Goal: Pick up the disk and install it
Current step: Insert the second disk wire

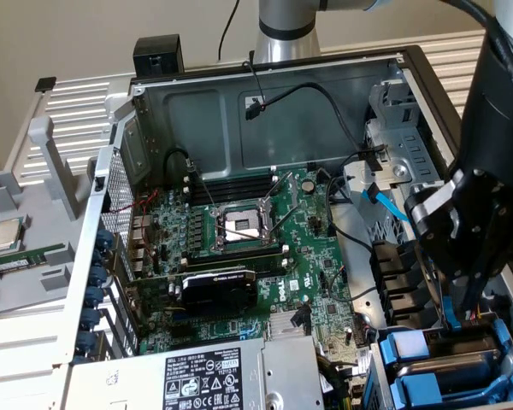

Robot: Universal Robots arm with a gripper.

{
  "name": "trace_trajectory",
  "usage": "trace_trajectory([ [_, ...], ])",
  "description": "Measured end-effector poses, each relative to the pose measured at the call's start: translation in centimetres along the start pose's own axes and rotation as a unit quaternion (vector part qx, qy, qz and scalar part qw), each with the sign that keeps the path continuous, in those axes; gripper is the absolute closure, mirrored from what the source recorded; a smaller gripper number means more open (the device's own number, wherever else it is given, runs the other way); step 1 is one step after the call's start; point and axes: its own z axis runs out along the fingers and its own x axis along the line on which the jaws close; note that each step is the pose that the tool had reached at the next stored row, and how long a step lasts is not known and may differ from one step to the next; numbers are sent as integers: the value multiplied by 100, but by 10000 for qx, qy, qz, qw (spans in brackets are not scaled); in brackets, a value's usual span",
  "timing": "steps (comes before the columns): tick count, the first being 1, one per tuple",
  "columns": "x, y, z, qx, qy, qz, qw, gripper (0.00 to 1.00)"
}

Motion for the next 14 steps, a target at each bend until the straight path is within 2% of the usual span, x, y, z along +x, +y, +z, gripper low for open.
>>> trace_trajectory([
  [2,0,0,15,-42,2,-1,10000,89],
  [4,-2,1,38,-68,2,-2,10000,89],
  [14,-28,-3,129,-96,5,-2,10000,89],
])
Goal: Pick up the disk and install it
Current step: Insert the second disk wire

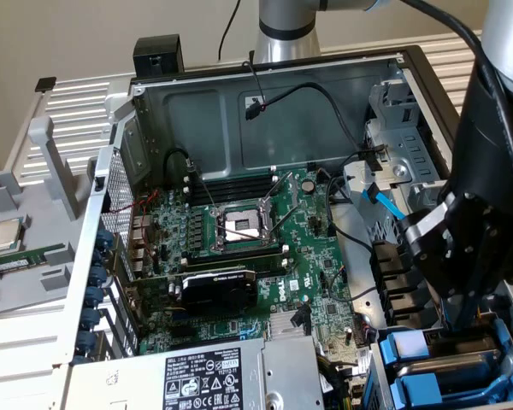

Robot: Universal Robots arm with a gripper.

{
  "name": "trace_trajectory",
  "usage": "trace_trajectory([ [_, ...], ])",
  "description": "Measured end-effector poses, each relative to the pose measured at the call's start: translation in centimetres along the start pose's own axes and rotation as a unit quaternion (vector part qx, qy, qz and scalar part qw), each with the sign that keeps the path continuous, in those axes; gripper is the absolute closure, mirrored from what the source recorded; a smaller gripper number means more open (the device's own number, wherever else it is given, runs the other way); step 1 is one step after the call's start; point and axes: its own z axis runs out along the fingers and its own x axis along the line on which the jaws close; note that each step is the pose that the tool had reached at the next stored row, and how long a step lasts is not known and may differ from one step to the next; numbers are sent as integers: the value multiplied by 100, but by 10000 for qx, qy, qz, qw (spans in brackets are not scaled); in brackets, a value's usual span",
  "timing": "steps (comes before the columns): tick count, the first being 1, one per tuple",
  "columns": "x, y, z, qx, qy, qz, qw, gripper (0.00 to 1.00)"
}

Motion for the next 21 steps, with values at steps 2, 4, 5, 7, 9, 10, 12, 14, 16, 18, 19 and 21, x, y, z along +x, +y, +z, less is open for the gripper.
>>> trace_trajectory([
  [2,-1,-3,4,1,0,-1,10000,89],
  [4,-2,-4,5,0,0,0,10000,89],
  [5,-3,-6,8,1,0,0,10000,89],
  [7,-4,-10,9,0,0,0,10000,89],
  [9,-5,-25,12,1,0,0,10000,89],
  [10,-6,-34,13,1,0,0,10000,89],
  [12,-6,-41,18,1,0,0,10000,89],
  [14,-11,-41,25,0,0,0,10000,89],
  [16,-17,-41,31,0,0,1,10000,89],
  [18,-18,-42,32,0,0,-1,10000,89],
  [19,-18,-42,34,0,0,-1,10000,89],
  [21,-19,-43,40,1,0,0,10000,89],
])
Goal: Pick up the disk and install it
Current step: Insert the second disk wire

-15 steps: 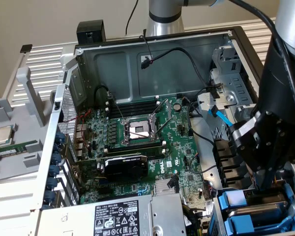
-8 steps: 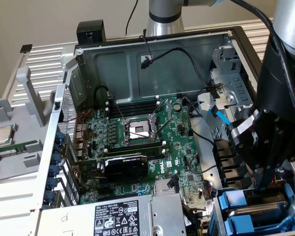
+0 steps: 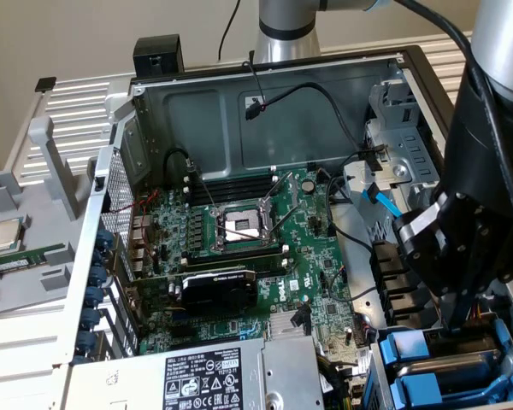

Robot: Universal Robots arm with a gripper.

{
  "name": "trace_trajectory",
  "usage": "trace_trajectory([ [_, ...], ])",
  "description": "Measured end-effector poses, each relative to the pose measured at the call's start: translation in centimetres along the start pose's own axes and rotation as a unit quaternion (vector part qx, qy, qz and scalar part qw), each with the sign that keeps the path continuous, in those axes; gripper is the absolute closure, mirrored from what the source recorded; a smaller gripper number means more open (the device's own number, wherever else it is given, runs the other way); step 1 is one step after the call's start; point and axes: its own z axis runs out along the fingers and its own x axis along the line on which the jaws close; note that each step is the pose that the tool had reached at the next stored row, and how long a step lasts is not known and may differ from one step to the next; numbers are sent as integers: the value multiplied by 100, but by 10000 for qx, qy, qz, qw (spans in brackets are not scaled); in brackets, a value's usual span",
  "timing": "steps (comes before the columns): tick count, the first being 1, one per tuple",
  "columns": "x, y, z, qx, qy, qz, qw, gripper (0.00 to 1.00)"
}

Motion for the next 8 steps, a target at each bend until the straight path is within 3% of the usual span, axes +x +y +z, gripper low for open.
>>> trace_trajectory([
  [8,0,0,5,1,0,0,10000,89],
])
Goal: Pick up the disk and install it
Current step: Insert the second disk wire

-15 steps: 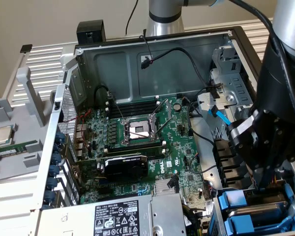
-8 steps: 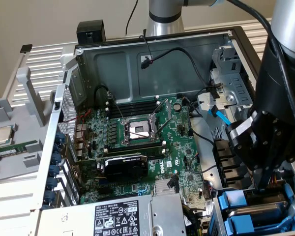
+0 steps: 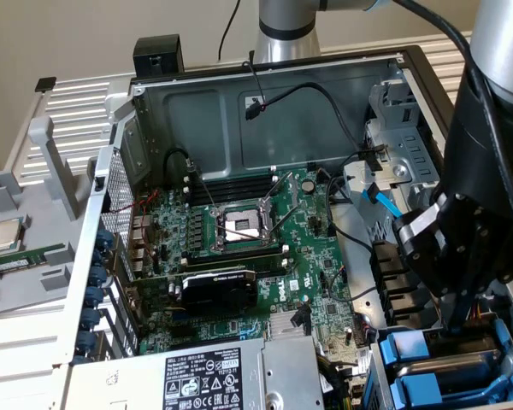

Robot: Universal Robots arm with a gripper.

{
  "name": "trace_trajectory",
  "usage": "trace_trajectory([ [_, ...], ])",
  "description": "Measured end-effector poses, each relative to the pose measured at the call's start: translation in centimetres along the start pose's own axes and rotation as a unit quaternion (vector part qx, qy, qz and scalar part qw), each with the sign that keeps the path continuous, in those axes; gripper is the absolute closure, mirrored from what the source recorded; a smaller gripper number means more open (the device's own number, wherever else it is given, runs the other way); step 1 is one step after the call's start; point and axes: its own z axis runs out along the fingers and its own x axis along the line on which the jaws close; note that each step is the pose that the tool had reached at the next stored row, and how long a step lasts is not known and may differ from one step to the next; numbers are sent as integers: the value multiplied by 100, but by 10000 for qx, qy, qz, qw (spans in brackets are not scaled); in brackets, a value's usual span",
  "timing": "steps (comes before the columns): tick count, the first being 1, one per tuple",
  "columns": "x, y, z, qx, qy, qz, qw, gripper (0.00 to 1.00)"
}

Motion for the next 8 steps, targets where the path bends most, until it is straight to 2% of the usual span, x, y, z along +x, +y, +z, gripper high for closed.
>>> trace_trajectory([
  [2,1,1,-41,0,-3,0,10000,89],
  [8,34,0,-309,-10,-13,-1,10000,89],
])
